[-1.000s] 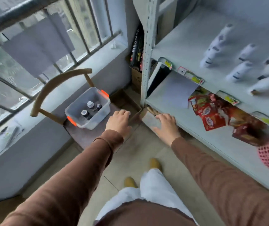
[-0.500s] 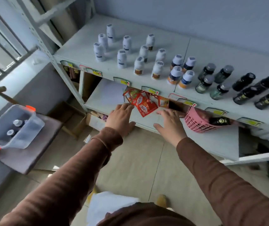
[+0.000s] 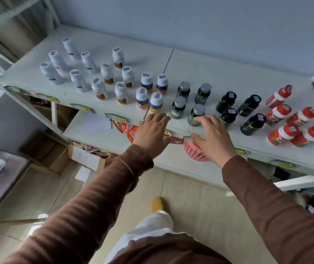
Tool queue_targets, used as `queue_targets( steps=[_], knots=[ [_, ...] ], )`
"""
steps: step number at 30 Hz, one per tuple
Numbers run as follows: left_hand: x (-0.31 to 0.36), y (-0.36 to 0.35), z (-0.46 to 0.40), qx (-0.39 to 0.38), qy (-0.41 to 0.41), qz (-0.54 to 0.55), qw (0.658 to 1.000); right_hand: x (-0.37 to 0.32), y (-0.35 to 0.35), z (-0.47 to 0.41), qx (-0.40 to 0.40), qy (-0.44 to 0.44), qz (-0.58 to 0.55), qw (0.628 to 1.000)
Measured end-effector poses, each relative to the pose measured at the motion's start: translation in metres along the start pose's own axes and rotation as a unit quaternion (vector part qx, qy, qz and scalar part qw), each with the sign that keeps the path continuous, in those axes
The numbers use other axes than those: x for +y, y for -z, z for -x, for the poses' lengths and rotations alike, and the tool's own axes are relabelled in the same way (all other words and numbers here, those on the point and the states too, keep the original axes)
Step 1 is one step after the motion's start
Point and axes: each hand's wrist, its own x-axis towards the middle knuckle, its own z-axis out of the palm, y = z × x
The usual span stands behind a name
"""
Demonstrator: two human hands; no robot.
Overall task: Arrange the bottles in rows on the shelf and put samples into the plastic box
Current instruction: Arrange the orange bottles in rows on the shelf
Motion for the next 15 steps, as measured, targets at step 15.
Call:
queue_targets(
  steps=[15],
  knots=[
    [0.115, -0.024, -0.131, 0.024, -0.022, 0.008, 0.999, 0.13, 0.065, -0.067, 0.018, 0.021, -0.017, 0.999]
  ],
)
